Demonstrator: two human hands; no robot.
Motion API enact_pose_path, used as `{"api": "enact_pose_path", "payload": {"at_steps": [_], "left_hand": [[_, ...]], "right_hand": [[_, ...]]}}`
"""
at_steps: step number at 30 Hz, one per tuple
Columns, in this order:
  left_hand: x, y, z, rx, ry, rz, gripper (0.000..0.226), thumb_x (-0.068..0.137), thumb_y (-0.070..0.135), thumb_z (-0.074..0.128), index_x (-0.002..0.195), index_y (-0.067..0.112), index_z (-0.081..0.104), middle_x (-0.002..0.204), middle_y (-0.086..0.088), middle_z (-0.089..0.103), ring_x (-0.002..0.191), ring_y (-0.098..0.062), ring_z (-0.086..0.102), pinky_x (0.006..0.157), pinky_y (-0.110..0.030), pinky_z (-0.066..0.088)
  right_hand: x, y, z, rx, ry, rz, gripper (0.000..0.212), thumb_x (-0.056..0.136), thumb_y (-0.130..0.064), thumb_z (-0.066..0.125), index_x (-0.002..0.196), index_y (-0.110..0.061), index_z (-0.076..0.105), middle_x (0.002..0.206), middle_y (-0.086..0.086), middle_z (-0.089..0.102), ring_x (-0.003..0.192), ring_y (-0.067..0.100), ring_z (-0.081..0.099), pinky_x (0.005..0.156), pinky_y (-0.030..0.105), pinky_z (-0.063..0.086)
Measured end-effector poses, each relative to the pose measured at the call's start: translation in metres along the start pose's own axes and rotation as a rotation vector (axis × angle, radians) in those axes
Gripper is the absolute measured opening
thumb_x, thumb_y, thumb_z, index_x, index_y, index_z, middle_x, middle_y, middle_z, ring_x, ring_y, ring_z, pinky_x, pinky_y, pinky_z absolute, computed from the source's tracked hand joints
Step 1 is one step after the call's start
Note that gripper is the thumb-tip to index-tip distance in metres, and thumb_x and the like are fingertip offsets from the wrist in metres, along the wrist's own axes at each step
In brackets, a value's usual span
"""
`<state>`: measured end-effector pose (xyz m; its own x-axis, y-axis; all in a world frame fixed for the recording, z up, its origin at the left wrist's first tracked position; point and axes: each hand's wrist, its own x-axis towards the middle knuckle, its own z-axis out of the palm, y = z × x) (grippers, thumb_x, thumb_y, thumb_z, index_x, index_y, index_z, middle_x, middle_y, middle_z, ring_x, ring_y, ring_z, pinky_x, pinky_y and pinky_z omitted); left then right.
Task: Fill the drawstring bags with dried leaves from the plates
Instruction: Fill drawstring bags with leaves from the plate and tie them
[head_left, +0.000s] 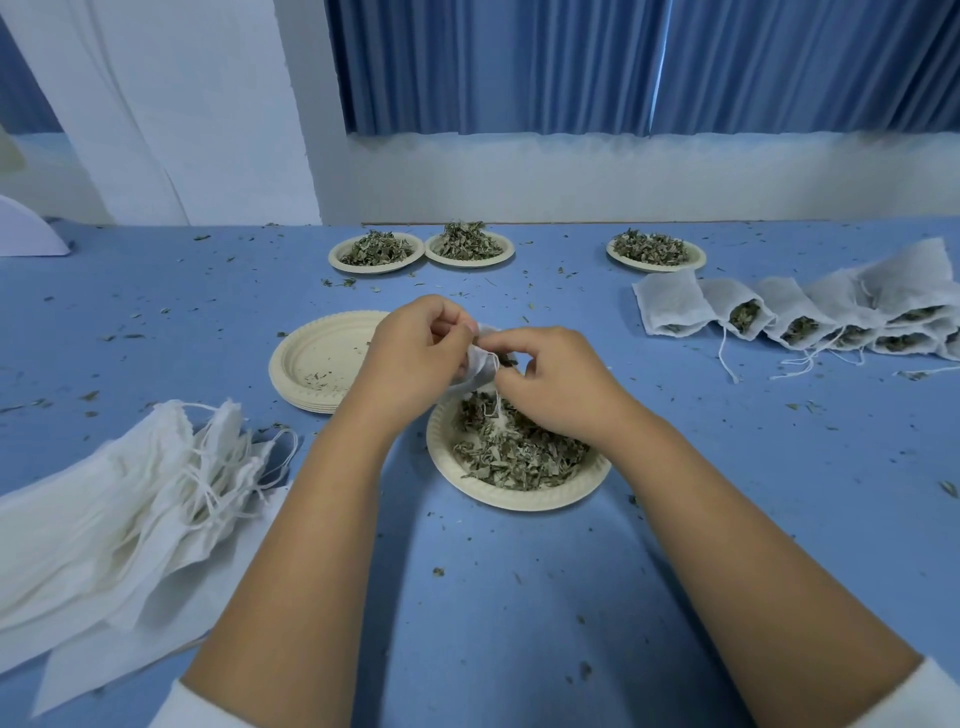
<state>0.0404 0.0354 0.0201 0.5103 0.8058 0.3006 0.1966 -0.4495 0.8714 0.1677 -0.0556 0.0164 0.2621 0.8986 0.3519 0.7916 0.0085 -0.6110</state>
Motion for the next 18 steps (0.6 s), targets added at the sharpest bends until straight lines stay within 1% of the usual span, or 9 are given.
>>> {"api": "enact_pose_path", "payload": {"at_steps": [3,5,6,8,10,12,13,16,18], "left_hand": [[-0.0011,0.0026,0.0031,-0.001,-0.076,0.017,0.018,0.096,0.012,0.057,0.08,0.02,0.063,0.062,0.011,0.063,0.057,-0.005,0.059,0.073,-0.038,0.058],[-0.0028,0.0047,0.0038,-0.029,-0.119,0.028,0.019,0.096,0.01,0.057,0.08,0.019,0.062,0.057,0.014,0.062,0.055,-0.002,0.057,0.061,-0.025,0.056],[-0.0036,0.0057,0.0034,-0.05,-0.135,0.033,0.019,0.096,0.008,0.056,0.08,0.018,0.062,0.055,0.014,0.061,0.053,0.0,0.057,0.057,-0.019,0.052],[-0.0048,0.0069,0.0022,-0.077,-0.136,0.035,0.018,0.096,0.009,0.056,0.081,0.017,0.063,0.056,0.014,0.062,0.053,0.0,0.057,0.055,-0.016,0.051],[-0.0038,0.0066,0.0005,-0.075,-0.082,0.03,0.015,0.096,0.012,0.057,0.084,0.017,0.064,0.062,0.011,0.064,0.054,-0.002,0.059,0.059,-0.019,0.055],[-0.0022,0.0054,-0.0012,-0.061,0.001,0.01,0.013,0.096,0.014,0.057,0.086,0.018,0.064,0.07,0.006,0.066,0.055,-0.004,0.062,0.06,-0.02,0.055],[-0.0015,0.0049,-0.0014,-0.06,0.035,-0.008,0.013,0.097,0.014,0.057,0.087,0.018,0.064,0.072,0.003,0.067,0.055,-0.005,0.063,0.06,-0.019,0.055],[-0.0008,0.0039,-0.0014,-0.096,0.098,-0.068,0.012,0.098,0.014,0.056,0.088,0.016,0.063,0.07,0.001,0.066,0.053,-0.003,0.065,0.056,-0.016,0.053],[-0.0005,0.0039,-0.0014,-0.116,0.112,-0.084,0.012,0.097,0.012,0.056,0.087,0.014,0.063,0.066,0.002,0.064,0.051,-0.002,0.064,0.052,-0.013,0.05]], "right_hand": [[-0.001,-0.0004,0.0013,-0.034,-0.1,0.004,0.028,0.082,-0.005,0.055,0.098,-0.023,0.07,0.044,-0.023,0.048,0.048,-0.003,0.049,0.048,0.011,0.032],[-0.0018,-0.0002,0.0011,-0.004,-0.128,0.016,0.02,0.081,-0.003,0.055,0.078,-0.021,0.062,0.042,-0.011,0.043,0.043,0.006,0.044,0.048,0.021,0.032],[-0.0022,-0.0003,0.0002,0.024,-0.14,0.033,0.017,0.082,-0.002,0.054,0.075,-0.017,0.059,0.044,-0.01,0.04,0.043,0.007,0.041,0.049,0.026,0.036],[-0.0024,-0.0005,-0.0027,0.105,-0.178,0.07,0.016,0.083,-0.002,0.052,0.08,-0.015,0.061,0.048,-0.009,0.045,0.044,0.01,0.047,0.052,0.031,0.045],[-0.0033,-0.0028,-0.0056,0.177,-0.182,0.075,0.027,0.085,-0.003,0.051,0.087,-0.027,0.063,0.043,-0.014,0.051,0.04,0.009,0.051,0.05,0.026,0.049],[-0.003,-0.0034,-0.0076,0.203,-0.083,0.043,0.034,0.084,-0.005,0.056,0.102,-0.031,0.068,0.045,-0.027,0.054,0.038,0.003,0.048,0.049,0.015,0.045],[-0.0018,-0.0025,-0.0079,0.209,-0.008,0.027,0.032,0.083,-0.007,0.061,0.104,-0.029,0.07,0.049,-0.03,0.056,0.04,0.001,0.049,0.051,0.012,0.042],[0.0003,0.0002,-0.0051,0.147,0.19,0.004,0.007,0.078,-0.027,0.075,0.083,-0.029,0.069,0.071,-0.017,0.062,0.058,-0.006,0.051,0.061,0.018,0.039],[0.0012,0.0034,-0.0006,0.018,0.209,0.026,0.023,0.072,-0.047,0.076,0.076,-0.028,0.064,0.07,-0.01,0.056,0.065,0.0,0.05,0.061,0.025,0.041]]}}
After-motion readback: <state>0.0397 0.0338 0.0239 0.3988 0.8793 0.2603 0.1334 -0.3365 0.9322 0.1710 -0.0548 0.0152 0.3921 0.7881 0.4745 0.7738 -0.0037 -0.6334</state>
